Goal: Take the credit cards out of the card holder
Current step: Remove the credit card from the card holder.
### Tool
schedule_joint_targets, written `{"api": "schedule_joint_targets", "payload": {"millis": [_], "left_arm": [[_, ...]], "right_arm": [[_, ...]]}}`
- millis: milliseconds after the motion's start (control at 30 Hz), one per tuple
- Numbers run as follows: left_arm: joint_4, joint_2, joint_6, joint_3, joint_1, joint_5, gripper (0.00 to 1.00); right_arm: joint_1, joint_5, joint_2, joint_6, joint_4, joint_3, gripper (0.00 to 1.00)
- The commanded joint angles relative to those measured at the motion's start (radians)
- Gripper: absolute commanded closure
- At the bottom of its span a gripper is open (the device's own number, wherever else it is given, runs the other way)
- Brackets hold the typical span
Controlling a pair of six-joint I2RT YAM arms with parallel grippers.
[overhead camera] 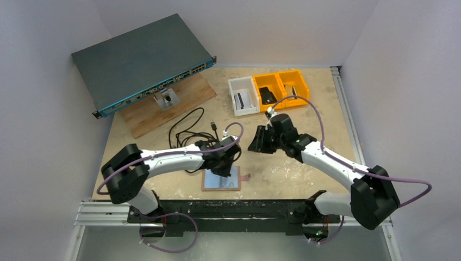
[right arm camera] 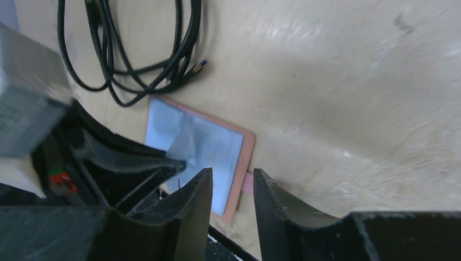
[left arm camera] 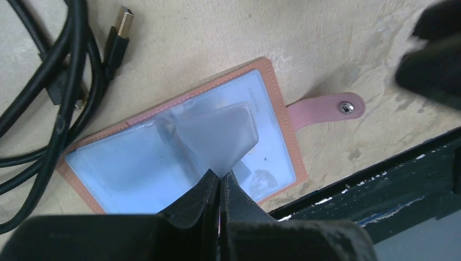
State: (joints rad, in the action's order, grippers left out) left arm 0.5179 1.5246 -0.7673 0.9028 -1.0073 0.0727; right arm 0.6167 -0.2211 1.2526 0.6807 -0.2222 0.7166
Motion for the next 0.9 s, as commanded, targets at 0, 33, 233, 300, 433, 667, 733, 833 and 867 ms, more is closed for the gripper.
{"api": "schedule_joint_targets", "payload": {"millis": [0, 33, 233, 300, 433, 667, 733, 833, 867], "left_arm": [[-0.132, -0.101, -0.023, -0.084, 0.041, -0.064, 1.00], [-0.145, -0.111, -0.031, -0.102, 0.045, -0.067, 1.00], [-0.240, -0.156, -0.077, -0.204, 0.067, -0.114, 1.00], [-0.260, -0.170, -0.087, -0.226, 0.067, -0.113, 1.00], [-0.279, -0.187, -0.098, -0.252, 0.068, -0.108, 1.00], [-0.292, -0.210, -0.101, -0.276, 0.068, -0.110, 1.00], [-0.292, -0.215, -0.102, -0.280, 0.068, -0.109, 1.00], [-0.274, -0.231, -0.101, -0.281, 0.068, -0.101, 0.89], [-0.261, -0.242, -0.102, -0.281, 0.068, -0.091, 0.83]], "right_arm": [[0.099, 0.002, 0.034, 0.090, 0.104, -0.027, 0.67], [0.116, 0.003, 0.047, 0.099, 0.116, -0.028, 0.67], [0.194, 0.017, 0.129, 0.124, 0.166, -0.011, 0.70], [0.205, 0.015, 0.161, 0.129, 0.188, -0.011, 0.70], [0.231, 0.006, 0.224, 0.135, 0.216, -0.004, 0.72], [0.274, 0.020, 0.304, 0.136, 0.249, 0.040, 0.72], [0.282, 0.020, 0.323, 0.138, 0.254, 0.052, 0.73], [0.294, 0.016, 0.338, 0.138, 0.257, 0.062, 0.73], [0.297, 0.015, 0.339, 0.138, 0.258, 0.065, 0.73]]}}
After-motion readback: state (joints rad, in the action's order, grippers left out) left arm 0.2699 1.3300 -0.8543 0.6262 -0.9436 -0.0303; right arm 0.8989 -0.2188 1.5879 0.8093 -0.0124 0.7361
